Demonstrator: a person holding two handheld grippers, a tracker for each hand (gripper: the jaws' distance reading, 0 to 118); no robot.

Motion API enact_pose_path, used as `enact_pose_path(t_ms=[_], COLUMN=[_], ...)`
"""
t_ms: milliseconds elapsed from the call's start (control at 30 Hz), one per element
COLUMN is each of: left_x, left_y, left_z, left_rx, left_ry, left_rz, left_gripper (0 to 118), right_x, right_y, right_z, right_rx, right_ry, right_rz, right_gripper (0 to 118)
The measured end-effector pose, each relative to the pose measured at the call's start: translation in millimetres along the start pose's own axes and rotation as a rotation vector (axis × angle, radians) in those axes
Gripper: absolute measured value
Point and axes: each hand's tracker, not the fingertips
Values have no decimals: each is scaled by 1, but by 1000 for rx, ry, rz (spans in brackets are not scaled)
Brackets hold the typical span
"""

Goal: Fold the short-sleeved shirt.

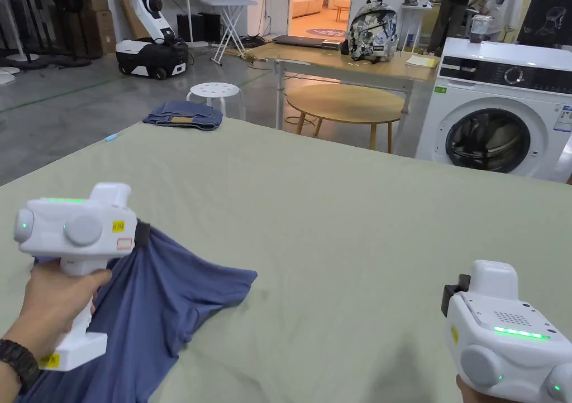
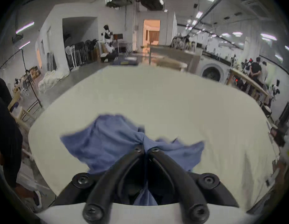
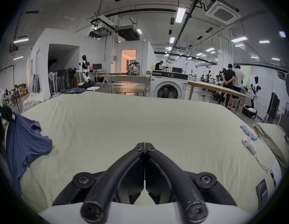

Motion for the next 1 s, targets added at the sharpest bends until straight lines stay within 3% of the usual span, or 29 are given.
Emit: enact_pose_path(t_ms=[267, 600, 833, 1000], left_x=[77, 251, 393, 459], left_y=[76, 115, 91, 47], left_z=[33, 44, 53, 36], left_rx=[167, 223, 183, 111], left_ry=[-143, -377, -563, -664], left_rz=[-93, -230, -343, -344], left_gripper=[0, 0, 0, 0], right_x=[14, 66, 121, 158], right_y=[14, 23, 14, 3], right_z=[15, 47, 57, 65], right_rx=[35, 71, 93, 84], right_ry=[-22, -97, -192, -254], right_rz=[-10, -40, -68, -86], right_gripper=[0, 0, 0, 0])
